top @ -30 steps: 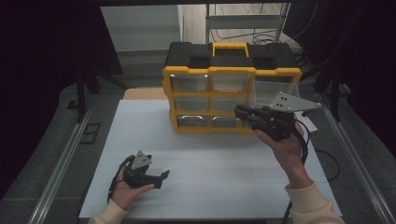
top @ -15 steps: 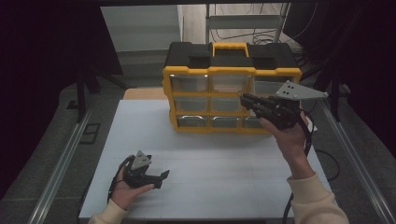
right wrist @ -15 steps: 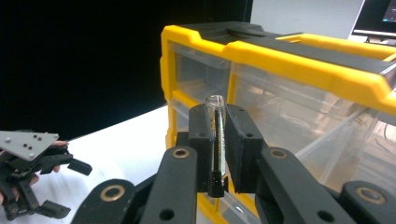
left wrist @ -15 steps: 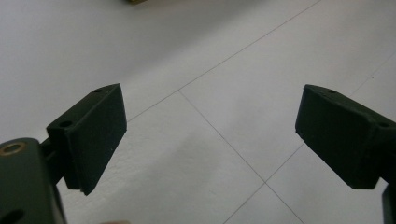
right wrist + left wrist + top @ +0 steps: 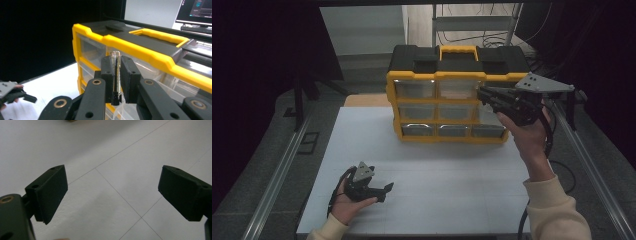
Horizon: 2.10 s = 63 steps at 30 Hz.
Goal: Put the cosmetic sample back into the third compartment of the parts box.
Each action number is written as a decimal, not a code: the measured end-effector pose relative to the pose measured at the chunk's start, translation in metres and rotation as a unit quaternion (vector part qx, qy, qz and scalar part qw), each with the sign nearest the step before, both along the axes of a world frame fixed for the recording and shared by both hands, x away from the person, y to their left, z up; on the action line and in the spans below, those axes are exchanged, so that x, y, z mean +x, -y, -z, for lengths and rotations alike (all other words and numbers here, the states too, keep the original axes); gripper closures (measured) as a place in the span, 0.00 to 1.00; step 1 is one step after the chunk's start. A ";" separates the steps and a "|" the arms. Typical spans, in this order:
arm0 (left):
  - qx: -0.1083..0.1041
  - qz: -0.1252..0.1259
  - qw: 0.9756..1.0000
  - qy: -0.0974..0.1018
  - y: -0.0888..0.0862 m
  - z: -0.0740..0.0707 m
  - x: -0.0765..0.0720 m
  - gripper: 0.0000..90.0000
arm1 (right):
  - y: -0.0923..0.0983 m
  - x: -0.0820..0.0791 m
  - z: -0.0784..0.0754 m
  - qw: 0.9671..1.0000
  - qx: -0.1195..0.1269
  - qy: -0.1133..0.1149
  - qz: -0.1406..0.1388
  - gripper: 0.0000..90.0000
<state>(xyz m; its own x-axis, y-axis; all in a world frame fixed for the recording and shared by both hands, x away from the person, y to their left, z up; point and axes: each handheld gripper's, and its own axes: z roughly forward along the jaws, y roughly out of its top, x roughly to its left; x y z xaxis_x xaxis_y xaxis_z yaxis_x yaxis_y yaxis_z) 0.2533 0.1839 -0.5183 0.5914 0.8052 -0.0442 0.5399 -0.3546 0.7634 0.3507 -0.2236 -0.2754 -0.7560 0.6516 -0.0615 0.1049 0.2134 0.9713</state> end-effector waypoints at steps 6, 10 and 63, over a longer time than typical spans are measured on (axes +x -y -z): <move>0.001 -0.001 1.000 -0.001 0.000 0.000 0.000 0.11 | 0.006 0.001 -0.007 1.000 0.012 0.007 0.011 0.90; 0.001 -0.001 1.000 -0.001 0.000 0.000 0.000 0.11 | 0.013 0.005 -0.010 0.999 0.012 0.013 0.032 0.90; -0.009 -0.001 1.000 0.001 -0.002 -0.002 -0.002 0.10 | 0.018 -0.062 0.033 0.999 0.008 0.005 -0.045 0.26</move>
